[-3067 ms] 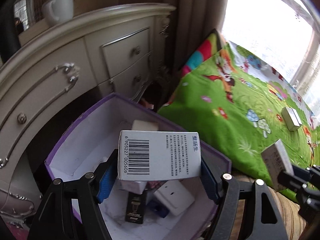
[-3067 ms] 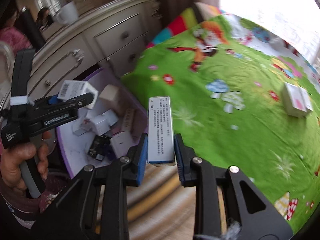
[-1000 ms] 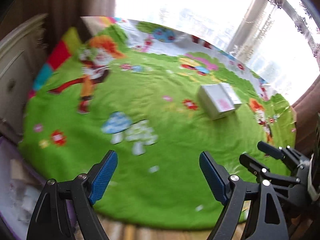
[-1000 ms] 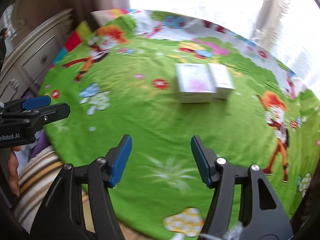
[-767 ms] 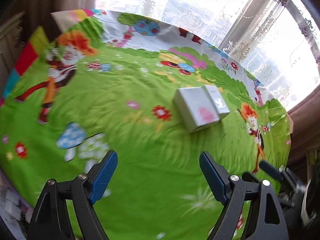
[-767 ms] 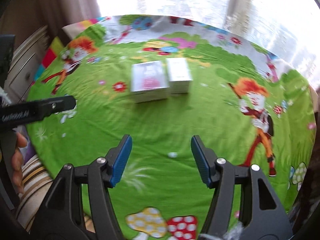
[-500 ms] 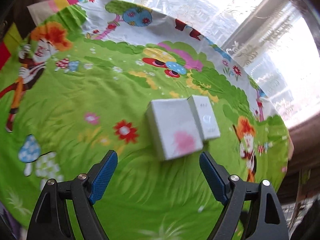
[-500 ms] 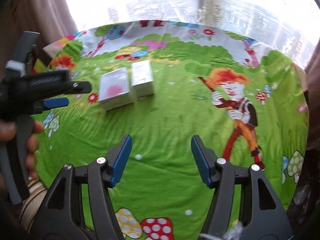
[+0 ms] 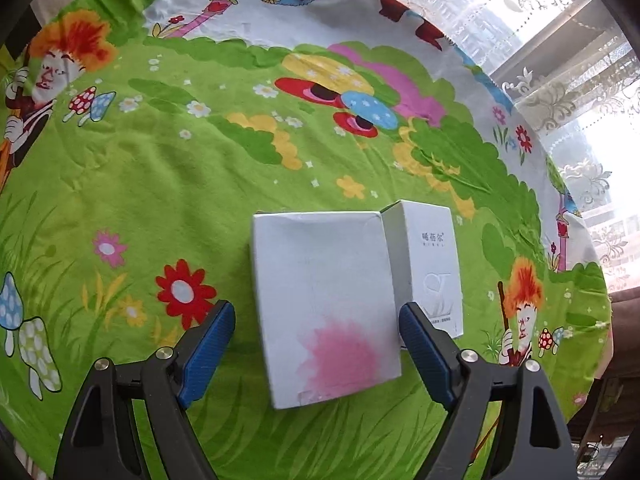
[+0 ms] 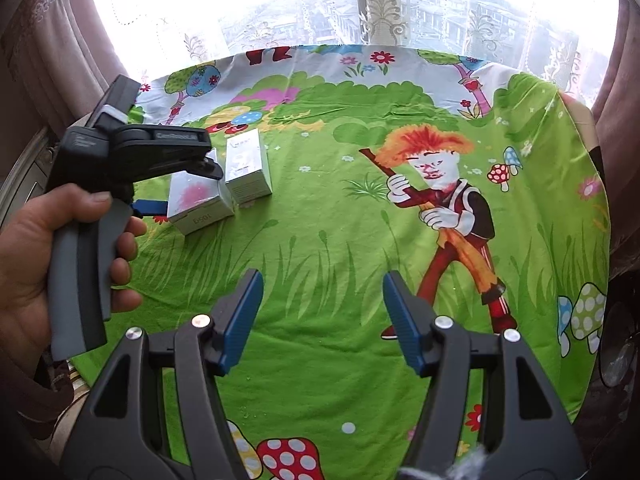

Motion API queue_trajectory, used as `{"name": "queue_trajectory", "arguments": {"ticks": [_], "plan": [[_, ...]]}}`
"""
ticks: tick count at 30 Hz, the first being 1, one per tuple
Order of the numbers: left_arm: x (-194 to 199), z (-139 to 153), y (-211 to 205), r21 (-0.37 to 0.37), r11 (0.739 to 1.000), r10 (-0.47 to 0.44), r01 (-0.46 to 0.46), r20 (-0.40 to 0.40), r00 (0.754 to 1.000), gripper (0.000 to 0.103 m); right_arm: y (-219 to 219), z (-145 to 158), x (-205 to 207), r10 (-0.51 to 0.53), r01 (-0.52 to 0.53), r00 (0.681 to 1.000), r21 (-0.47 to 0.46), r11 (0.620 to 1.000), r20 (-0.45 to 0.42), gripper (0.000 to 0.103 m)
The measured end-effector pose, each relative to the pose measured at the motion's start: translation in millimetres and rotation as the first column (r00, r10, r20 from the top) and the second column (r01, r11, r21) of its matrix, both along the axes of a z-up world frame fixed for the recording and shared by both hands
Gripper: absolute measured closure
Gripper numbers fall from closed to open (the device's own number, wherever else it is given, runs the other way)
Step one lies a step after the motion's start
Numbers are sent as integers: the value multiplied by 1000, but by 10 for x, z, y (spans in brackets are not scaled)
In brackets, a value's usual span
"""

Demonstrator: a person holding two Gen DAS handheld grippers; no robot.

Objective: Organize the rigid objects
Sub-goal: 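Grasp the pink-printed white box with the left tool while the right tool grasps the box printed SL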

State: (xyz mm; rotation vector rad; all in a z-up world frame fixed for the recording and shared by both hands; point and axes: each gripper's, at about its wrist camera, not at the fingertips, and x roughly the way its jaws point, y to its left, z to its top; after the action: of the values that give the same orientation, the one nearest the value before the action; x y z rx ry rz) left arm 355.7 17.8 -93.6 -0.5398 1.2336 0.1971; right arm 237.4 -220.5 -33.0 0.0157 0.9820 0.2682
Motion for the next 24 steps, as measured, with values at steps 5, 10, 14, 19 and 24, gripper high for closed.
{"name": "queue_trajectory", "arguments": {"ticks": [5,10,14,19,24], "plan": [[-8,-23,-102,94,992,-89,88,6,996,30,-5,-10,30,-6,6,1000,-5,1000,-2,35],[-156,28,24,96,984,-155,150,45,987,31,56,-39,143,0,-1,1000,-13,1000,-6,34],[-382,53,177,95,981,-178,171,71,981,31,269,-95,274,44,-44,999,-38,998,-6,34],[-701,167,320,127,973,-207,192,111,972,31,550,-189,472,87,-87,996,-36,996,-3,35],[-1005,335,383,192,957,-248,216,162,955,31,889,-234,677,143,-142,989,-52,989,27,35]]}}
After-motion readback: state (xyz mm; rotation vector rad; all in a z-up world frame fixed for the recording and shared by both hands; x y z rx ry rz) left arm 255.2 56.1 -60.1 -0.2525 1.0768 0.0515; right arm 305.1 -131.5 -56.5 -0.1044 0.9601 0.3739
